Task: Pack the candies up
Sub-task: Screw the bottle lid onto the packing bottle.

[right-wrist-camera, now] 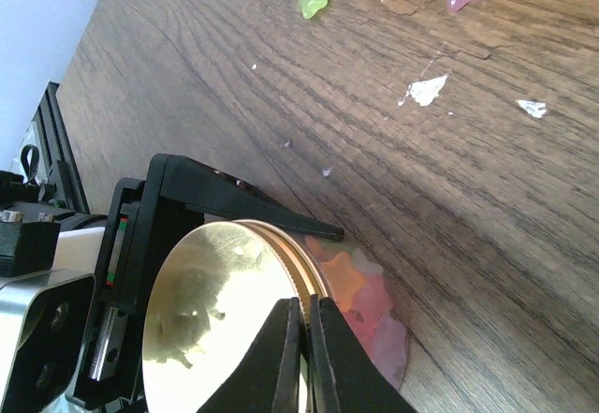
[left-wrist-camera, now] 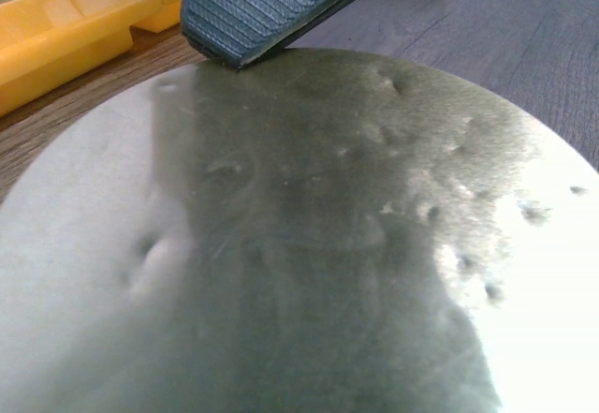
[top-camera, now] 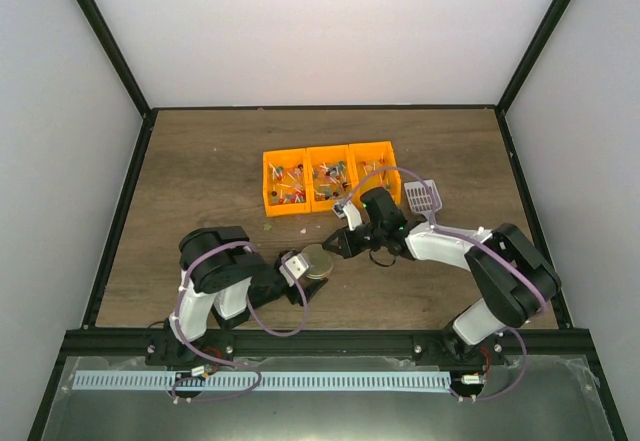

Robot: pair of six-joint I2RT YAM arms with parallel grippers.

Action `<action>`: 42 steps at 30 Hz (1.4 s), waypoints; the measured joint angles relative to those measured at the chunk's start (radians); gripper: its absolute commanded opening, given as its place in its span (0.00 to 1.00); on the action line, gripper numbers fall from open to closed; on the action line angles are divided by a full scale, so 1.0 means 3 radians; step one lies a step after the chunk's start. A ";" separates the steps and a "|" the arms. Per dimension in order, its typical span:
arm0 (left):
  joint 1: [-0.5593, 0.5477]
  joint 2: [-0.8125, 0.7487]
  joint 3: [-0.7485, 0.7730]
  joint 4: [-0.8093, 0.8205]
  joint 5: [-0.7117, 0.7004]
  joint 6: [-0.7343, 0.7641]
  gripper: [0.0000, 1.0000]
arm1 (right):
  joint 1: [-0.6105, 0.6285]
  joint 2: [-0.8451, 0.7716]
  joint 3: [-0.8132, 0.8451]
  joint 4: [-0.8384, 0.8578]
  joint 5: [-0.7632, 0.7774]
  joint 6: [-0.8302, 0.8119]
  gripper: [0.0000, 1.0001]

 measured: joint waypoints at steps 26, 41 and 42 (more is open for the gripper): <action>-0.0019 -0.0031 -0.0023 0.0003 0.0270 0.0088 0.85 | 0.0356 -0.0669 -0.0740 0.0585 0.0671 0.0752 0.02; -0.0019 -0.0033 -0.0022 0.0003 0.0275 0.0088 0.85 | 0.0662 -0.1003 -0.0941 0.0539 0.1171 0.1115 0.01; -0.0019 -0.0034 -0.0024 0.0003 0.0278 0.0088 0.85 | 0.0683 -0.1017 -0.0951 0.0539 0.1197 0.1139 0.01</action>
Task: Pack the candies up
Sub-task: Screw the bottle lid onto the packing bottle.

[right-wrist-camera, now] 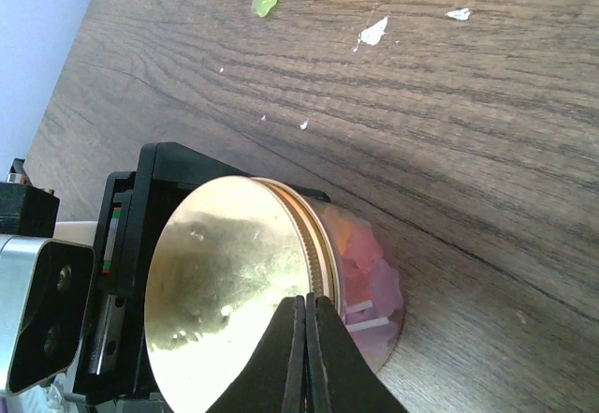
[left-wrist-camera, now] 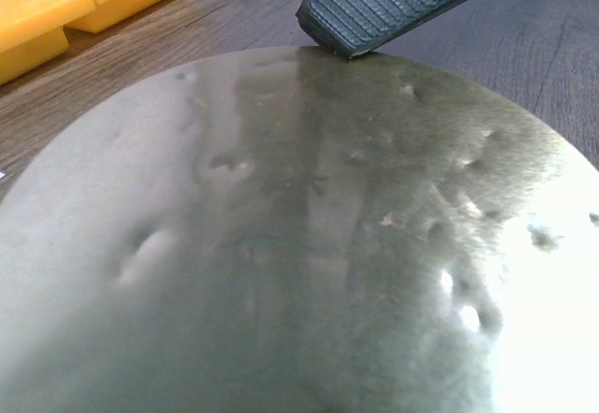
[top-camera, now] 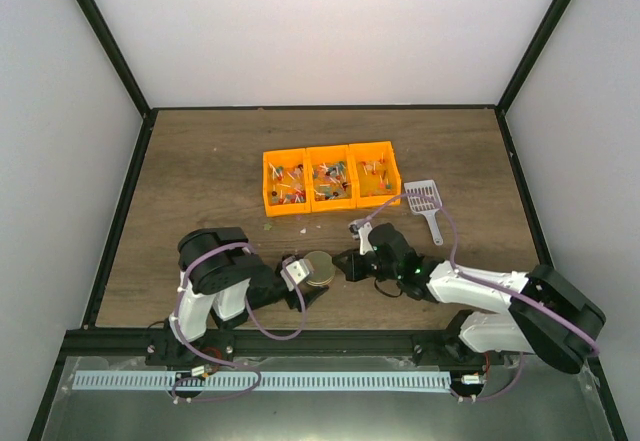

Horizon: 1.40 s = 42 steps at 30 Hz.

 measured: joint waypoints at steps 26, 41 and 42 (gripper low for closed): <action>0.0027 -0.0079 -0.0099 -0.0001 0.0084 -0.0004 0.85 | 0.0676 -0.0080 -0.0211 0.0361 0.1002 0.0614 0.01; 0.0028 -0.0128 -0.0081 -0.0013 0.0271 0.0037 0.85 | 0.0977 -0.0423 -0.0451 0.0337 0.1176 0.0909 0.01; 0.0028 -0.0128 -0.0072 -0.0017 0.0206 -0.0003 0.85 | 0.1005 -0.0467 -0.0467 0.0300 0.0970 0.0940 0.01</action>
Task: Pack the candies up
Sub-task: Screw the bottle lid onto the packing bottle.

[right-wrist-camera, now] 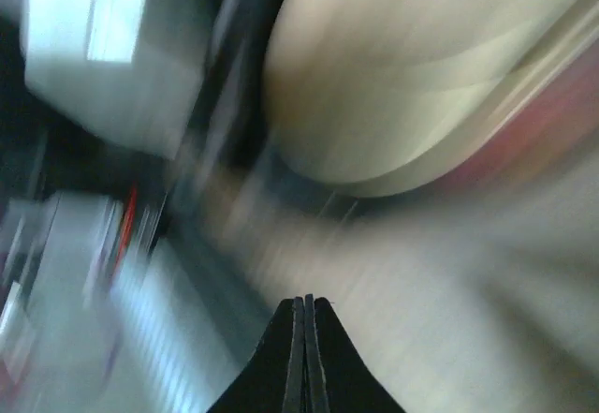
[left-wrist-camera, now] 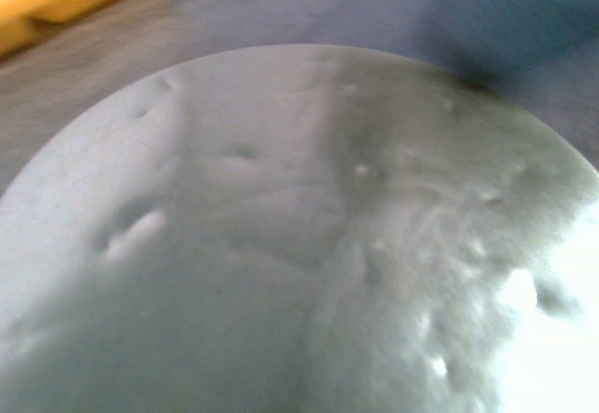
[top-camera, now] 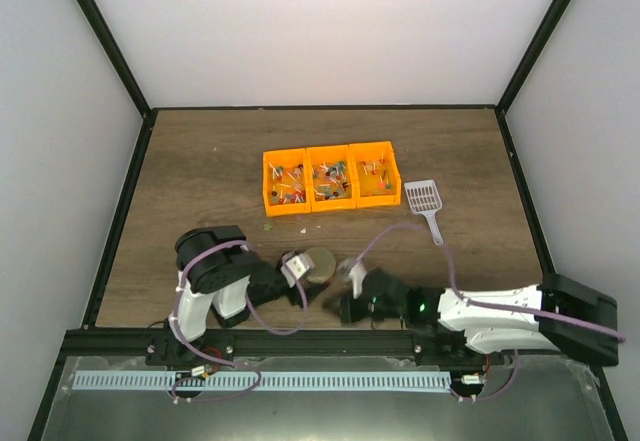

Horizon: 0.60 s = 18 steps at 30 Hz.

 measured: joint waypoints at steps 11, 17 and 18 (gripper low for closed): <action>0.0127 0.0108 0.0320 -0.0036 -0.0596 -0.0408 0.86 | 0.0559 -0.0874 -0.0067 -0.1222 -0.1574 0.0010 0.04; 0.0128 0.0043 0.0310 -0.0104 -0.0628 -0.0421 0.96 | 0.0067 -0.1549 -0.0036 -0.1843 -0.1539 -0.0088 0.06; 0.0128 0.0019 0.0324 -0.0154 -0.0638 -0.0418 0.99 | 0.0017 -0.1572 -0.0024 -0.1911 -0.1535 -0.0108 0.07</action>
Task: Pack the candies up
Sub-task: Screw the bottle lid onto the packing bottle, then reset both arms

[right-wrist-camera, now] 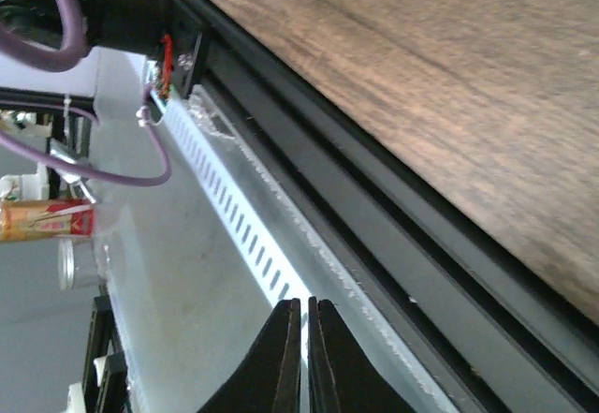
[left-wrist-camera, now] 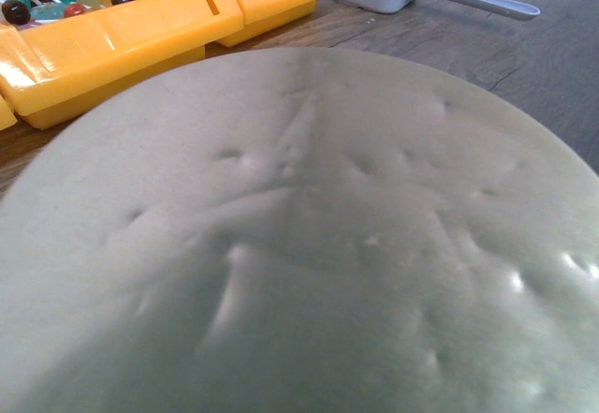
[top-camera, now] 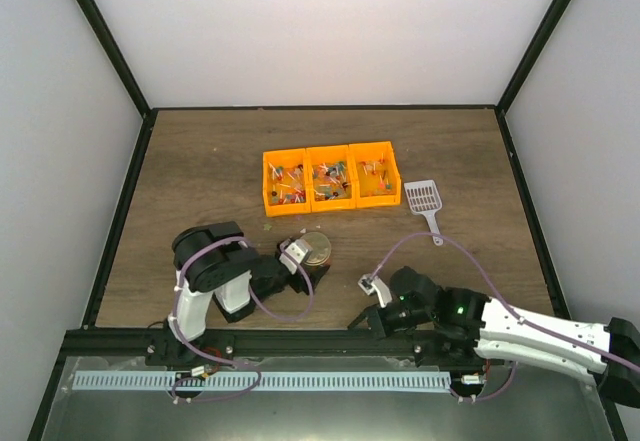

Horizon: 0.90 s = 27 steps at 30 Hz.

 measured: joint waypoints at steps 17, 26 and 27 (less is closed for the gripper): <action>0.0000 -0.1012 -0.0286 -0.0732 -0.0148 0.0174 1.00 | -0.1280 0.0739 0.0894 -0.0463 -0.0259 -0.1030 0.11; 0.0000 -0.2406 -0.0608 -0.1700 -0.0123 0.0114 1.00 | -0.1984 0.1546 0.1654 -0.0318 -0.0072 -0.1714 0.15; 0.0000 -0.2665 -0.0573 -0.1904 -0.0149 0.0106 1.00 | -0.2045 0.1614 0.1727 -0.0306 -0.0015 -0.1764 0.16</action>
